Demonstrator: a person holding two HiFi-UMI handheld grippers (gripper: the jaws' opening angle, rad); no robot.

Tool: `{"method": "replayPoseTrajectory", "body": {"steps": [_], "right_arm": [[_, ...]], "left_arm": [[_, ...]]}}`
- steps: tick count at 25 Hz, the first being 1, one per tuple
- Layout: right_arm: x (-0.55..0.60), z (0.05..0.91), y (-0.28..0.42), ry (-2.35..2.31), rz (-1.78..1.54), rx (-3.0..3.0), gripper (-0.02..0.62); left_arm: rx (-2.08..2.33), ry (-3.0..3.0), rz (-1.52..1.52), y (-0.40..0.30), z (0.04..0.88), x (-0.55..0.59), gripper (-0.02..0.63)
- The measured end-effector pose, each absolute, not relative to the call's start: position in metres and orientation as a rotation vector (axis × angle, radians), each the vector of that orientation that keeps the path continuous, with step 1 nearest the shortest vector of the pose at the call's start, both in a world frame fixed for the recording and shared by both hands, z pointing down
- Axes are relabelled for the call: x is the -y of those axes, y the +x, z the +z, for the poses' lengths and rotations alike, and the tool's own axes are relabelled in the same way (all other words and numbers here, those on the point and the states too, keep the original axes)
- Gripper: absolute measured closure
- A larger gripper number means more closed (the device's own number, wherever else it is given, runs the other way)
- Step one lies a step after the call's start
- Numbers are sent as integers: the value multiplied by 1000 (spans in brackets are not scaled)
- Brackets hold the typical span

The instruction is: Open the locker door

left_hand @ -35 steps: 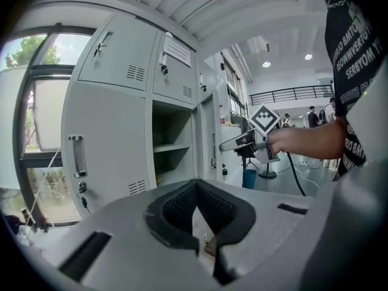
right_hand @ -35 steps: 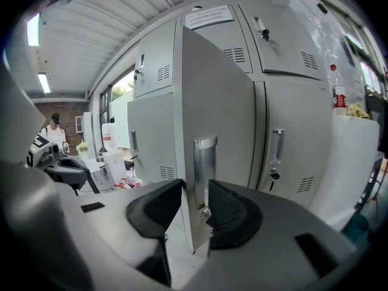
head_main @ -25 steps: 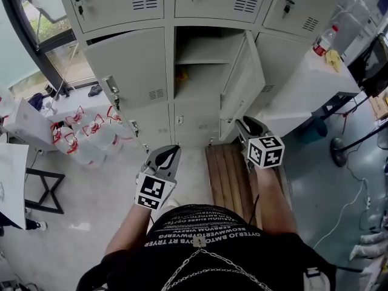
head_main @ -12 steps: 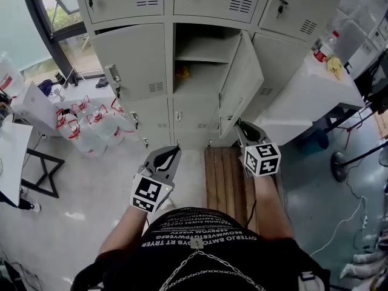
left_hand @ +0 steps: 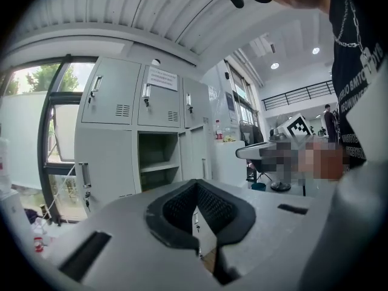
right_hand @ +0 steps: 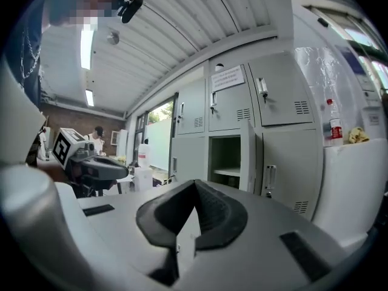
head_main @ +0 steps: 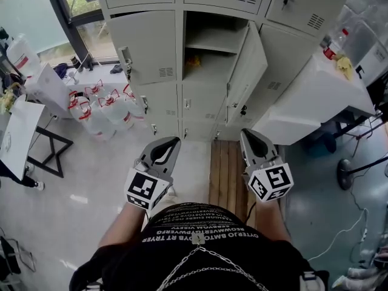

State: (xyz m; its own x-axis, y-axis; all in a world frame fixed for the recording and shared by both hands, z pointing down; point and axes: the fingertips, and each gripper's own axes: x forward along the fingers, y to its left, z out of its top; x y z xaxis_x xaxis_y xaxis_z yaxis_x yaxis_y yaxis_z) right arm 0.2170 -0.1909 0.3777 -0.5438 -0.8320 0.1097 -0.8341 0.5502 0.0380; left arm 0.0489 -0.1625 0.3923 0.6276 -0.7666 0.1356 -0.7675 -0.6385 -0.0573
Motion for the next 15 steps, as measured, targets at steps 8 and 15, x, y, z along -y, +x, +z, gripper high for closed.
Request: {"method": "replayPoseTrajectory", "body": {"steps": [8,15], "right_arm": [[179,400,223,1365,113,2687,600],[191,411,217,1362,150,2702,600]], "left_arm": [[1363,2821,299,62,393,145,607],[1383,2815,351,52,395,155,607]]}}
